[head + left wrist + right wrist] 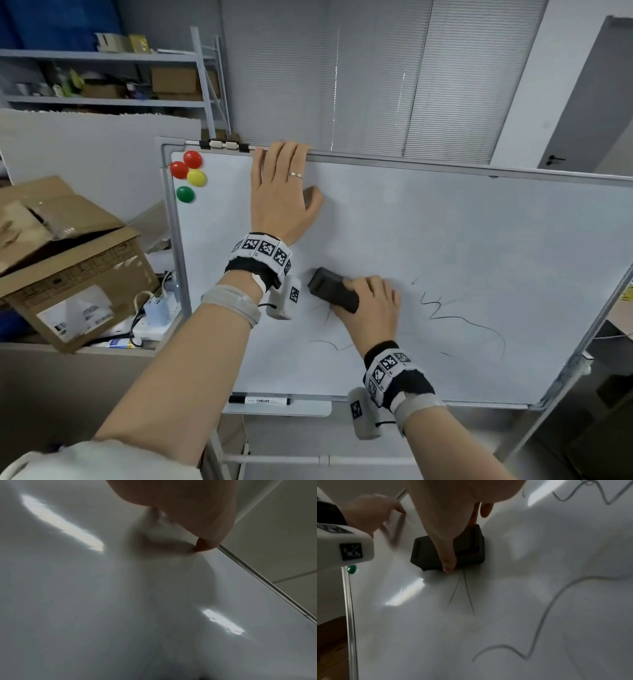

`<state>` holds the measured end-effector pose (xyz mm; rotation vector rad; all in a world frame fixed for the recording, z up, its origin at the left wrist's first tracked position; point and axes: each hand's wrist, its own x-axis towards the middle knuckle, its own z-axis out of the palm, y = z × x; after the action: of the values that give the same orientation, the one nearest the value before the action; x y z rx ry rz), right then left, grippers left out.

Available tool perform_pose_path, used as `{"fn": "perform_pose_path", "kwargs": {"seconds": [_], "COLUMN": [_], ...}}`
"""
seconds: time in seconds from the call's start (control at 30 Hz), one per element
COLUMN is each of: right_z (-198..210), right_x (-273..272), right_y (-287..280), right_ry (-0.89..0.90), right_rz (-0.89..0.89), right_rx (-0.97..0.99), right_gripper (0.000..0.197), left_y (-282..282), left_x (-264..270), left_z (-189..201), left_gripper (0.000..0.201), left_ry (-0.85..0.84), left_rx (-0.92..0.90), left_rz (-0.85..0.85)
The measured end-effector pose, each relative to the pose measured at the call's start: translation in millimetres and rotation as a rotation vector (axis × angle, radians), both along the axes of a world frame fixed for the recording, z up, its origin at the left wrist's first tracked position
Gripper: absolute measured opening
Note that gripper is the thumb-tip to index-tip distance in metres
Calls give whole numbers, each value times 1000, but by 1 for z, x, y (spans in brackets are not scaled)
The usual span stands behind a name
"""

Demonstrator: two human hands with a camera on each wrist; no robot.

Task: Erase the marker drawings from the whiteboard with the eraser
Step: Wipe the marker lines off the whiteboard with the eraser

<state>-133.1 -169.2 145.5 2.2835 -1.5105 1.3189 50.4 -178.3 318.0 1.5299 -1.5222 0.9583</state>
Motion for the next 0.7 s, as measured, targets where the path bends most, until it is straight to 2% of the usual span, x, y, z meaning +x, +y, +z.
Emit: {"fn": "perform_pose_path", "kwargs": {"seconds": [0.17, 0.23, 0.33, 0.4, 0.47, 0.6, 0.7], "right_z": [39, 33, 2, -10, 1, 44, 43], "right_x": [2, 5, 4, -1, -3, -11, -9], "right_y": [-7, -5, 6, 13, 11, -4, -3], "right_ry": [-201, -135, 98, 155, 135, -60, -29], "right_rz": [-29, -21, 34, 67, 35, -37, -11], "right_rx": [-144, -108, 38, 119, 95, -85, -111], "right_gripper": [47, 48, 51, 52, 49, 45, 44], "left_y": [3, 5, 7, 7, 6, 12, 24], "left_x": [-4, -4, 0, -1, -4, -7, 1], "left_z": [0, 1, 2, 1, 1, -19, -56], "left_gripper": [61, 61, 63, 65, 66, 82, 89], "left_ry": [5, 17, 14, 4, 10, 141, 247], "left_rx": [7, 20, 47, 61, 55, 53, 55], "left_rz": [-13, -21, -13, -11, -20, 15, 103]}}
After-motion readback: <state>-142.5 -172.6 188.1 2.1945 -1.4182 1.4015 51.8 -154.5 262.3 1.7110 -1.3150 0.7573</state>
